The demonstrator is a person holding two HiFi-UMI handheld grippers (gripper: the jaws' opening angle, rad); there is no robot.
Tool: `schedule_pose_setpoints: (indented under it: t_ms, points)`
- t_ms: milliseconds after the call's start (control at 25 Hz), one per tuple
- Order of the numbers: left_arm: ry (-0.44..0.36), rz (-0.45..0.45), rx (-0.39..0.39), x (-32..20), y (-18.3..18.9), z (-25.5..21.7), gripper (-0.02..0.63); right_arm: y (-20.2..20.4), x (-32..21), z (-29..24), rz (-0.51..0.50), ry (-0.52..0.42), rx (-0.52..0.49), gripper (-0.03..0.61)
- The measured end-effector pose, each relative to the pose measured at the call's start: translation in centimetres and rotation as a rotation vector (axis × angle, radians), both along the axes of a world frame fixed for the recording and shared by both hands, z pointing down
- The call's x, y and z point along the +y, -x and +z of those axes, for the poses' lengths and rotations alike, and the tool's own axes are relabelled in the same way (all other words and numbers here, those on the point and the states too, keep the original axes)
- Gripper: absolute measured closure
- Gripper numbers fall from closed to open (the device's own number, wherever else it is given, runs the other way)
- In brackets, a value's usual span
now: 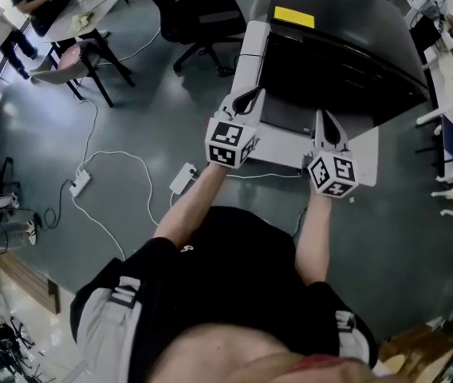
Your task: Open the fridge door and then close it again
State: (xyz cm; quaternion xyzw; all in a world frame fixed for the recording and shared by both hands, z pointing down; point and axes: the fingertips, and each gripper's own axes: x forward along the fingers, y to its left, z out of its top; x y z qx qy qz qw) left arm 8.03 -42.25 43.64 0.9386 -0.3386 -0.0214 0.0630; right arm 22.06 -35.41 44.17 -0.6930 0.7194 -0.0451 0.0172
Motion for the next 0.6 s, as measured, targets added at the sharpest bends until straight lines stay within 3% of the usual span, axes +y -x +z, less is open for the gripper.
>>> schedule_pose_setpoints:
  t_ms: [600]
  points:
    - [0.001,-0.03,0.014,0.0,2.0,-0.5,0.615,1.7,0.0,0.3,-0.027,0.006,0.018,0.584]
